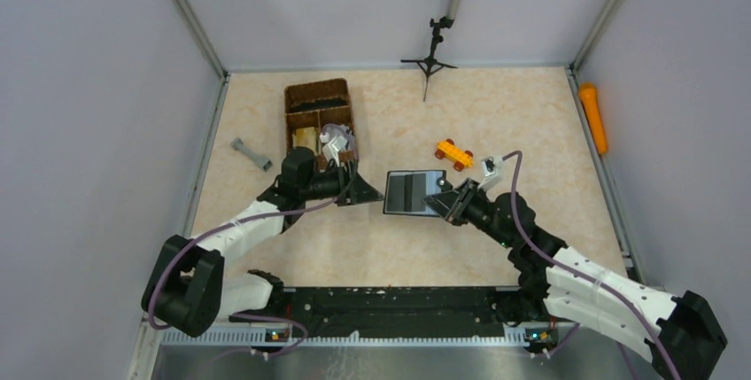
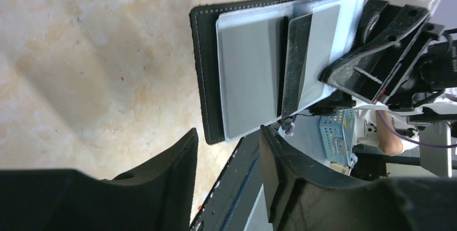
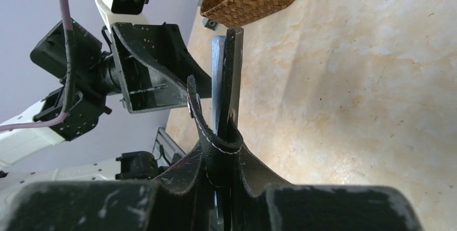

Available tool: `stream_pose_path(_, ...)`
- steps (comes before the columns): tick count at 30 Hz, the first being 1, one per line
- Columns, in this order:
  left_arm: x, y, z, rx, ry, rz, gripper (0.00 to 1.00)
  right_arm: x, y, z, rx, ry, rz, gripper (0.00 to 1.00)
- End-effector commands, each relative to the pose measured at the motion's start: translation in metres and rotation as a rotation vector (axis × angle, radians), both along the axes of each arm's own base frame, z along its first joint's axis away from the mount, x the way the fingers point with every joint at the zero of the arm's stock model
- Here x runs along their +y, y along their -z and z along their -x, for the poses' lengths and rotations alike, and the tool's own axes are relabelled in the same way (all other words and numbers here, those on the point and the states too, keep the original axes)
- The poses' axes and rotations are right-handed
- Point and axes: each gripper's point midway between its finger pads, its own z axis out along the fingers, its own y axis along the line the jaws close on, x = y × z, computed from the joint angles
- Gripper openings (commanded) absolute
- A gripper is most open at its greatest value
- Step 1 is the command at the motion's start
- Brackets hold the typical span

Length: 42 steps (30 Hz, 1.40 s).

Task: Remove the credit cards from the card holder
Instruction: Remove the credit card from the card holder.

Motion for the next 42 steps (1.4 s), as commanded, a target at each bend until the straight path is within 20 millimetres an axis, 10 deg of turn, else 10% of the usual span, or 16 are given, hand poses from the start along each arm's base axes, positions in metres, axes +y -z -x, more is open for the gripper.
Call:
stream_pose_path(1, -0.003, 0.003, 0.007, -0.008, 0.029, -0.060, 0.46, 0.003, -0.038, -0.009, -0.080, 0.010, -0.043, 0.00)
stream_pose_path(22, -0.049, -0.041, 0.023, -0.004, 0.187, 0.188, 0.62, 0.016, -0.048, 0.005, -0.063, -0.078, -0.183, 0.00)
stream_pose_path(42, -0.052, -0.063, 0.029, 0.011, 0.247, 0.341, 0.00, 0.019, -0.037, 0.007, -0.027, -0.093, -0.187, 0.00)
